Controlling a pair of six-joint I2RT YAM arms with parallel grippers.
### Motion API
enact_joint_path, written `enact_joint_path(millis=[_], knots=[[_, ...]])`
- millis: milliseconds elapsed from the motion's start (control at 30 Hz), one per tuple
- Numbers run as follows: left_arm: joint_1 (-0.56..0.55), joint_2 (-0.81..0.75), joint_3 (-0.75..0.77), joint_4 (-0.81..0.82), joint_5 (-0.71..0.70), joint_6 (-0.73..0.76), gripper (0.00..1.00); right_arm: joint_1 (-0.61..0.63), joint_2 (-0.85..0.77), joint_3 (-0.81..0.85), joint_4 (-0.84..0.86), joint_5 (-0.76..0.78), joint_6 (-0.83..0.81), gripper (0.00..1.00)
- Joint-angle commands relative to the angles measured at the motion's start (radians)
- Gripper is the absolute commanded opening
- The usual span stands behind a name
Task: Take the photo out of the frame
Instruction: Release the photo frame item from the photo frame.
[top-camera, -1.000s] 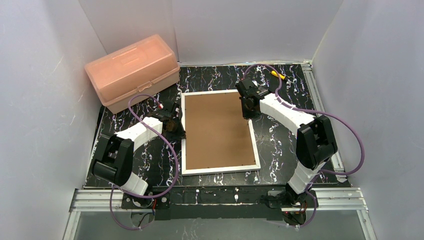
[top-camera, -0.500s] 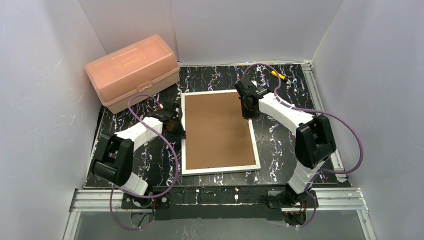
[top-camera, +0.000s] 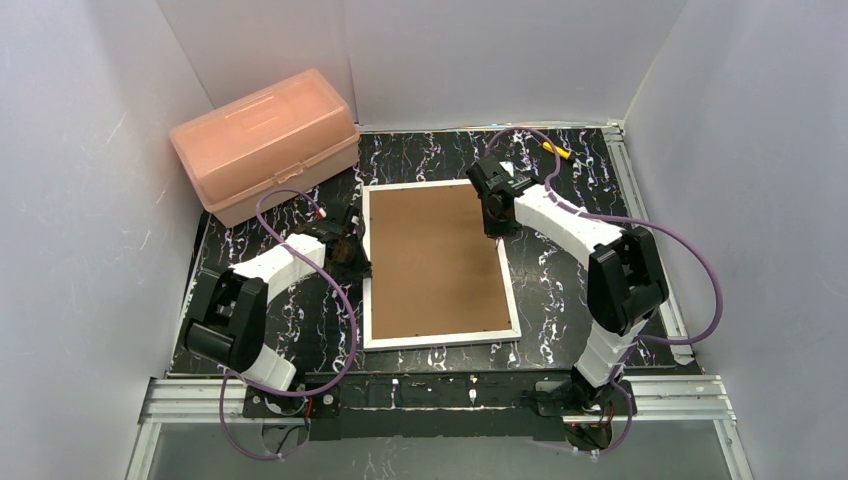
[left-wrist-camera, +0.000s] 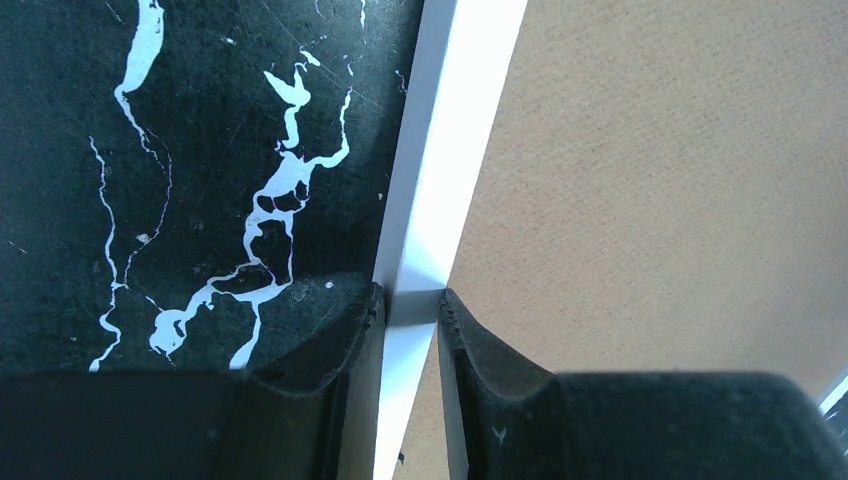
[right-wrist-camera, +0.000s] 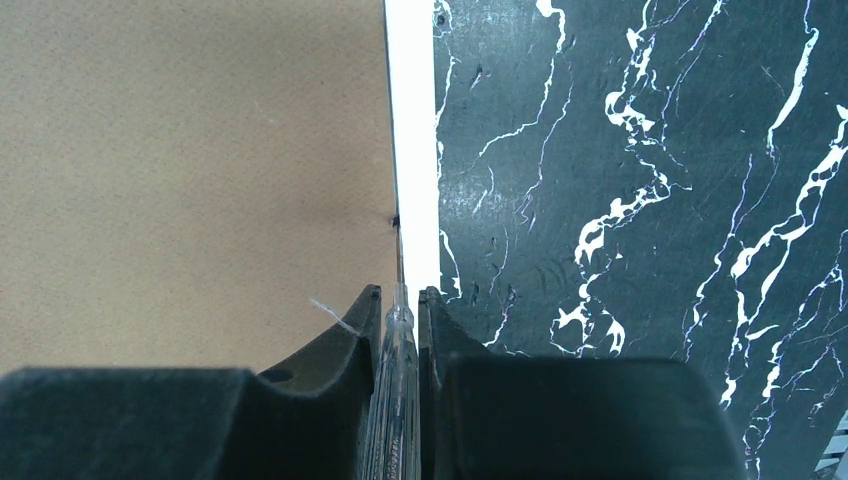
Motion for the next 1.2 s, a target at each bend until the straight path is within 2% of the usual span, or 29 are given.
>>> enact_joint_path(millis=[0, 300, 600, 967, 1167], knots=[[0.012, 0.001, -0.001, -0.118, -0.127, 0.014, 0.02, -0.016, 0.013, 0.024, -0.085, 0.145, -0.017, 0.01], [0.011, 0.0, 0.0, -0.11, -0.107, 0.018, 0.02, -0.016, -0.032, 0.053, -0.087, 0.083, -0.057, 0.01], [0.011, 0.003, 0.0, -0.103, -0.094, 0.02, 0.02, -0.017, -0.117, -0.015, 0.037, -0.089, -0.129, 0.01], [0.011, -0.003, -0.004, -0.1, -0.082, 0.024, 0.01, -0.017, -0.06, 0.007, 0.047, -0.158, -0.134, 0.01], [0.011, -0.006, -0.003, -0.103, -0.082, 0.029, 0.01, -0.017, -0.044, 0.005, 0.045, -0.122, -0.122, 0.01]])
